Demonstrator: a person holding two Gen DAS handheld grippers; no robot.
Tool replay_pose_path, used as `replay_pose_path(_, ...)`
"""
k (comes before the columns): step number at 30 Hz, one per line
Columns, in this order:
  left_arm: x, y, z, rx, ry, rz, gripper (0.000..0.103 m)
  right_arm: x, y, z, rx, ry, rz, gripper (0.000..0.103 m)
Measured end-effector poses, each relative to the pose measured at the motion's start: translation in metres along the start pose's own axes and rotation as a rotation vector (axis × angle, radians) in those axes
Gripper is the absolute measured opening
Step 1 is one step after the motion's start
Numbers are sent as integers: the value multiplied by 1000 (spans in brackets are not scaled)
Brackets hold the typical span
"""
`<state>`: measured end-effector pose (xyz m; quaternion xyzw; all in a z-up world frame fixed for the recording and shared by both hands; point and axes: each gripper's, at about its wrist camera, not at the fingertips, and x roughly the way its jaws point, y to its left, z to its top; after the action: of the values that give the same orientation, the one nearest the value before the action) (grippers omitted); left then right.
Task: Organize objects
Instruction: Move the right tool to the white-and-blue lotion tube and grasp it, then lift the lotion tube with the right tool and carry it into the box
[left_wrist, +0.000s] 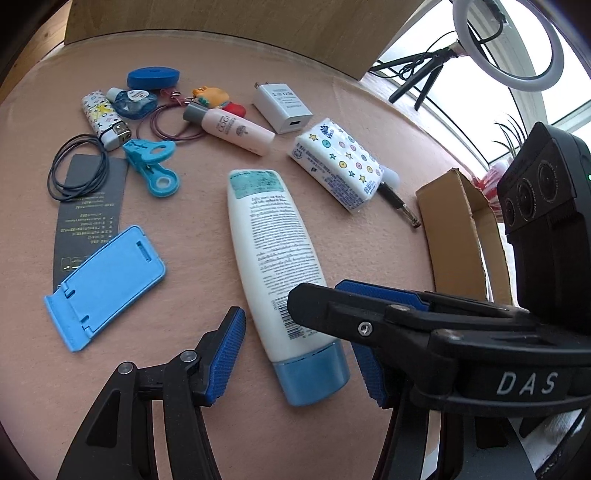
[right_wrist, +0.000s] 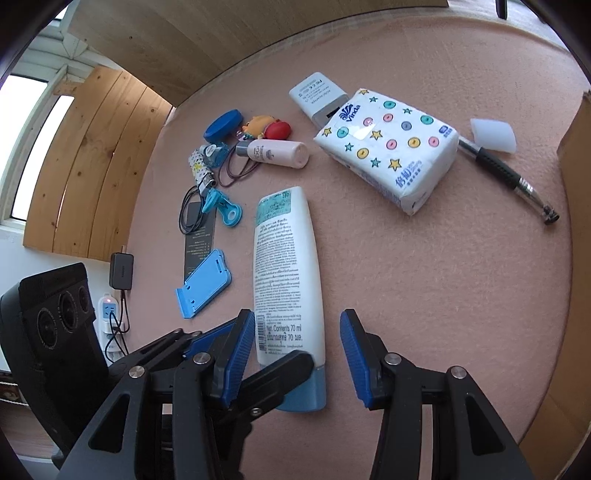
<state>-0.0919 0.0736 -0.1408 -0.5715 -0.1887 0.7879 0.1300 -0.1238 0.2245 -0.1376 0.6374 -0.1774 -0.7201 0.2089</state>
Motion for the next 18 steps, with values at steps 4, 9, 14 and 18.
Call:
replay_pose_path(4, 2, -2, 1, 6, -2, -3, 60, -2, 2, -2, -6, -11, -12, 45)
replay_pose_path(9, 5, -6, -1, 13, -1, -20, 48, -4, 5, -4, -15, -25, -25, 45)
replay_pose_path(14, 5, -7, -4, 25, -9, -15, 46, -5, 6, -7, -12, -33, -39, 45)
replay_pose_path(18, -2, -20, -4, 38, -27, -46, 33, -13, 4, -13, 10, -63, -30, 42)
